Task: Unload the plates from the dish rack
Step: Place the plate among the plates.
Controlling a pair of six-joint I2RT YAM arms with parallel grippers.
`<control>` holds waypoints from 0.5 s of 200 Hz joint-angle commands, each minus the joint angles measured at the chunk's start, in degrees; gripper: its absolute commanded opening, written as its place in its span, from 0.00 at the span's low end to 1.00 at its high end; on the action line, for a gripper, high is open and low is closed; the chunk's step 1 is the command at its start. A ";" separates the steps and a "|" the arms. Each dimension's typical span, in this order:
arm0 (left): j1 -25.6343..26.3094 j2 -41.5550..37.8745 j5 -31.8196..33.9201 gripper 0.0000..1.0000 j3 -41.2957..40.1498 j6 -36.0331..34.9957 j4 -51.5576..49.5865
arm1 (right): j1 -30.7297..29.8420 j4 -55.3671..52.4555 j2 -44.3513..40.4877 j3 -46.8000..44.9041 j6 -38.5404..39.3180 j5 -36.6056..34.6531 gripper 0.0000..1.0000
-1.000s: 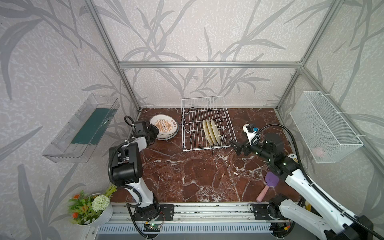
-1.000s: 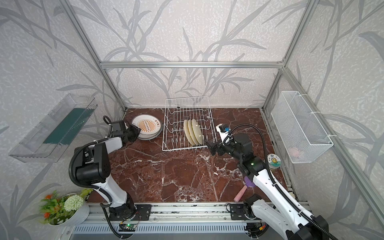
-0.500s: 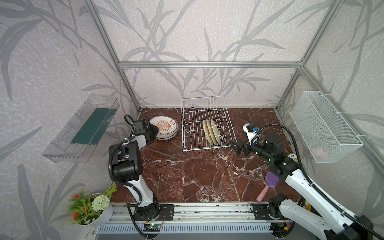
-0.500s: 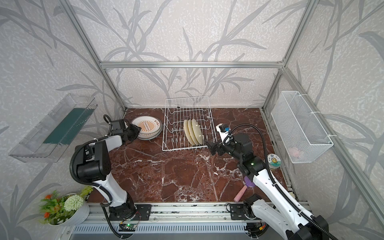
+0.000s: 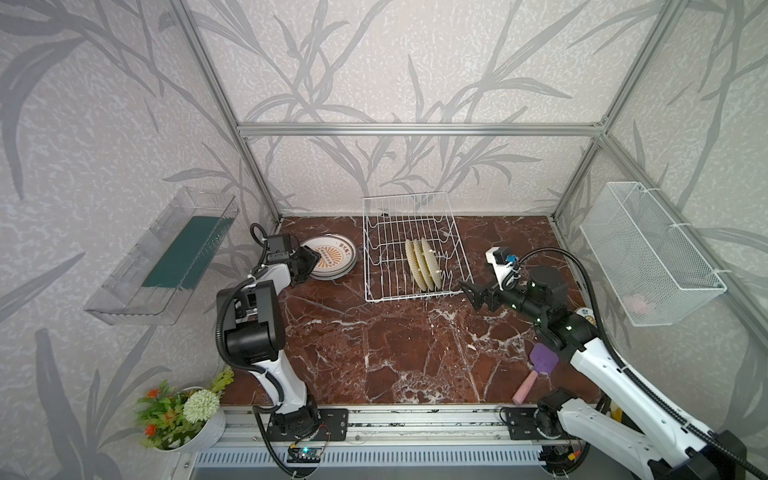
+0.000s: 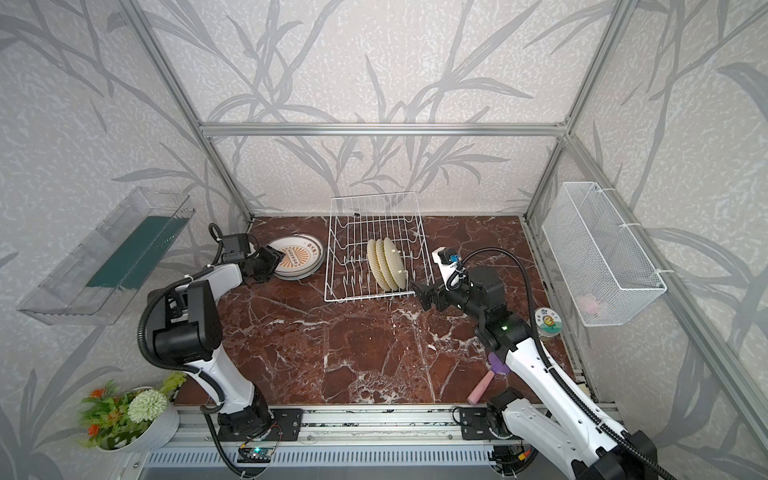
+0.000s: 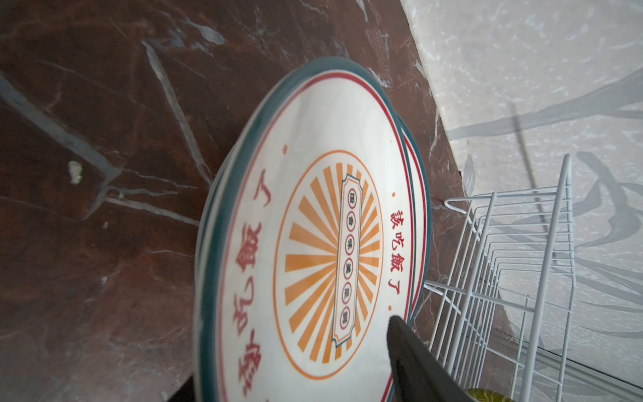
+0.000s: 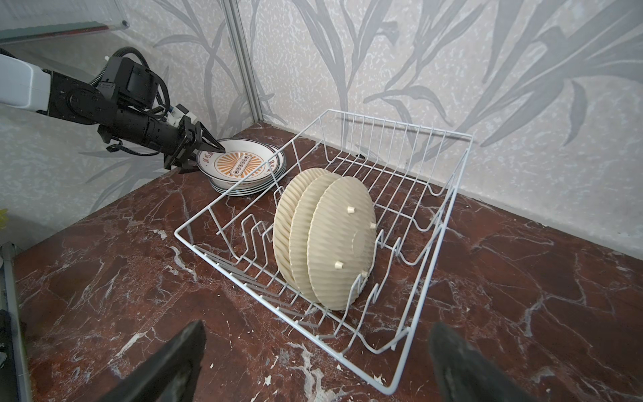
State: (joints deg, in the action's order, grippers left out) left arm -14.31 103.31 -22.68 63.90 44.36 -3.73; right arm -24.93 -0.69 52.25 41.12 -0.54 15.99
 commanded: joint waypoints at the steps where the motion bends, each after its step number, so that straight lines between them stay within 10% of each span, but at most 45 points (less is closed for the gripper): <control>1: -0.02 0.71 -0.37 0.68 3.18 -2.54 -4.19 | -0.30 1.20 -0.40 0.36 -0.58 0.13 0.99; 100: 0.21 3.25 0.84 0.80 10.77 -8.76 -16.84 | -0.38 4.11 1.40 -0.13 -1.85 1.60 0.99</control>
State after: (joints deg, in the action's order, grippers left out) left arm -14.31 104.97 -22.37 71.77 38.48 -15.49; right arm -24.97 0.32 52.45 41.12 -1.78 16.19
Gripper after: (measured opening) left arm 0.790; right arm 0.991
